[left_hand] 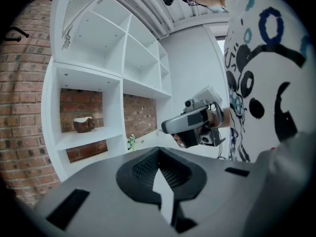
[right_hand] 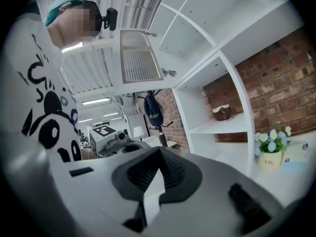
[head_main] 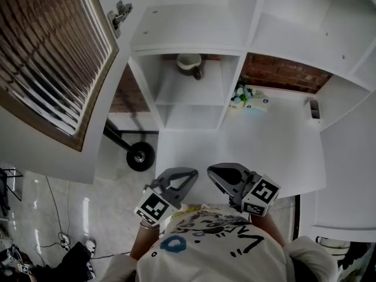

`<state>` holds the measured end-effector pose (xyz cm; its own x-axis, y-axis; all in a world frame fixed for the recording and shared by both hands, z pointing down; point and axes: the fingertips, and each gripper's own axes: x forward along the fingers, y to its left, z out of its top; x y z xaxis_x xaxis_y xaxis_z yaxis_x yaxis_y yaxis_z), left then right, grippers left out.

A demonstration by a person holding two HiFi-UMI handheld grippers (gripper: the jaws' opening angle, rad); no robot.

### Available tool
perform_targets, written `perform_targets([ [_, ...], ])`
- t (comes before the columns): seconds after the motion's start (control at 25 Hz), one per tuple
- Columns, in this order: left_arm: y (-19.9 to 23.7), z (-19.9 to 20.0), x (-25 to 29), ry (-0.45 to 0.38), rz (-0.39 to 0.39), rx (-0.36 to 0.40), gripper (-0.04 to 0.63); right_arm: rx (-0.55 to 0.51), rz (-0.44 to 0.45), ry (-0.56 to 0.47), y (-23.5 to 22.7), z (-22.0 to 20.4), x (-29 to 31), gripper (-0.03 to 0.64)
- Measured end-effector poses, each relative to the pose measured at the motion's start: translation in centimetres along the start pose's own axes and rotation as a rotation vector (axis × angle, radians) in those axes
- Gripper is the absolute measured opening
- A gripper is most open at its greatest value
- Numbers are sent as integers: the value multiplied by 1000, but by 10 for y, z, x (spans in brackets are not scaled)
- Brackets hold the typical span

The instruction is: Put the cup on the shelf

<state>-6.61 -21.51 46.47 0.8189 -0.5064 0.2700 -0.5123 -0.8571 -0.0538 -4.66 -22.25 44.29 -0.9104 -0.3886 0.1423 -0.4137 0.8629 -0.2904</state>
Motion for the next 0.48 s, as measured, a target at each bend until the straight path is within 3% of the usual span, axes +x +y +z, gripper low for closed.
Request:
perform_targets([
  [0.48,7,5,-6,-36,-2,-30,12,-8,-42,75,-5,-15,1,26],
])
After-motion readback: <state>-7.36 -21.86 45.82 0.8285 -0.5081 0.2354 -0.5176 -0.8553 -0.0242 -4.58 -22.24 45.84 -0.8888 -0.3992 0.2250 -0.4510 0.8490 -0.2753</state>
